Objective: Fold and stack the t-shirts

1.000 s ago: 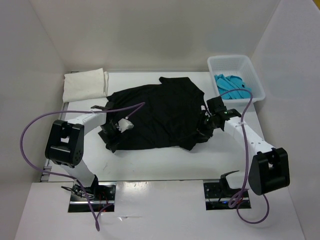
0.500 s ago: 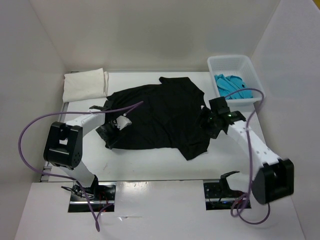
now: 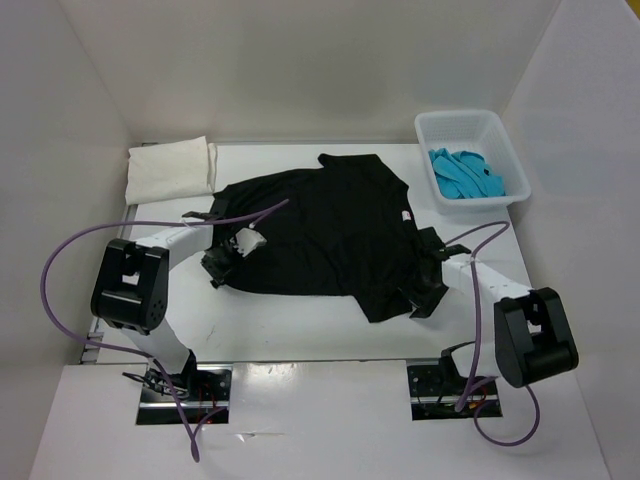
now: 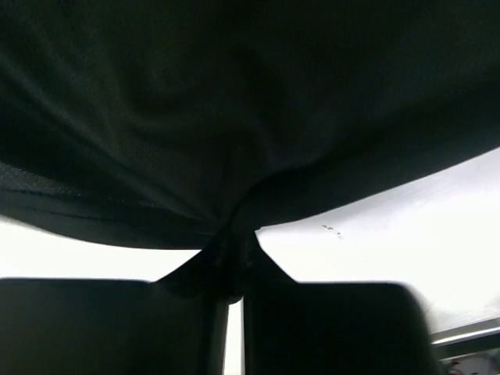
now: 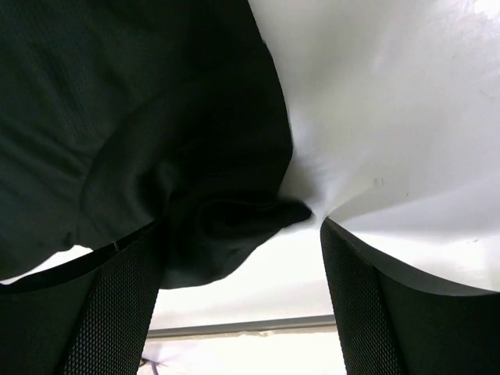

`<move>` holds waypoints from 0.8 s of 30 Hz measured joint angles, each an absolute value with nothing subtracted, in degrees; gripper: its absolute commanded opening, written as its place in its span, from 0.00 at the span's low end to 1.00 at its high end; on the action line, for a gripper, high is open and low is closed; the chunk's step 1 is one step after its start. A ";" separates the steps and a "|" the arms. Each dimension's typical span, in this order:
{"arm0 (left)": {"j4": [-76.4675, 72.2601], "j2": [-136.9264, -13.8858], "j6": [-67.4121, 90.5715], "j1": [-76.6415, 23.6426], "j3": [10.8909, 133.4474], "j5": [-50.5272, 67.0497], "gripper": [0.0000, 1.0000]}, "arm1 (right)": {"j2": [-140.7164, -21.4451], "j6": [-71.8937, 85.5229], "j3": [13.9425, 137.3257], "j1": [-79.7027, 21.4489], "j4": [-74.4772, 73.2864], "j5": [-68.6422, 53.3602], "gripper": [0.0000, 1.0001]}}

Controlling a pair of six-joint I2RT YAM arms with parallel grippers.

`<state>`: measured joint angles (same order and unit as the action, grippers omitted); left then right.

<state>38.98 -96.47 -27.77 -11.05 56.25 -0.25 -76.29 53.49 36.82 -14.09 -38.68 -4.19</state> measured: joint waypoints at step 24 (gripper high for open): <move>38.13 -91.35 -28.49 -8.69 55.88 -4.08 0.00 | -76.34 59.51 37.08 -22.63 -38.96 3.07 0.00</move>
